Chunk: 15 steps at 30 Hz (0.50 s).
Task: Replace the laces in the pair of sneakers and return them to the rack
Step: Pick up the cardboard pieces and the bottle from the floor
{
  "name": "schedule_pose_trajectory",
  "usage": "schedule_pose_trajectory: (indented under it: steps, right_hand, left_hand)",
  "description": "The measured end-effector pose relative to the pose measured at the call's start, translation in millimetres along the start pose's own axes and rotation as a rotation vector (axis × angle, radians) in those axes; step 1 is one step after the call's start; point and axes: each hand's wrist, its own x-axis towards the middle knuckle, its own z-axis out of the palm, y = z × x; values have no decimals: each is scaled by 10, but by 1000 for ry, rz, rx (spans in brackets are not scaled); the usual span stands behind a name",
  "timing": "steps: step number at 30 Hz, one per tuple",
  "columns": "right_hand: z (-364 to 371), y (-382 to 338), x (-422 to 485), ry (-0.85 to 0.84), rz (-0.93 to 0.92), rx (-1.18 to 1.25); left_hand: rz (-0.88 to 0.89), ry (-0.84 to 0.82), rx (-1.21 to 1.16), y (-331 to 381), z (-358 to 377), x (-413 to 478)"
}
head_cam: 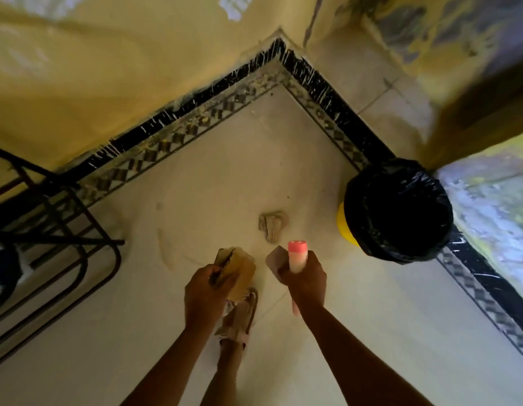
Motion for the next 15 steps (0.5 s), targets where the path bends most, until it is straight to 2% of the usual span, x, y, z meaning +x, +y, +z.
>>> schedule_pose_trajectory:
  steps: [6,15]
  right_hand:
    - [315,76,931,26,85,-3]
    - [1318,630,2073,-78,80,-116]
  left_hand:
    - [-3,-16,60,107,539,824]
    - [-121,81,44,-522,1345,1629]
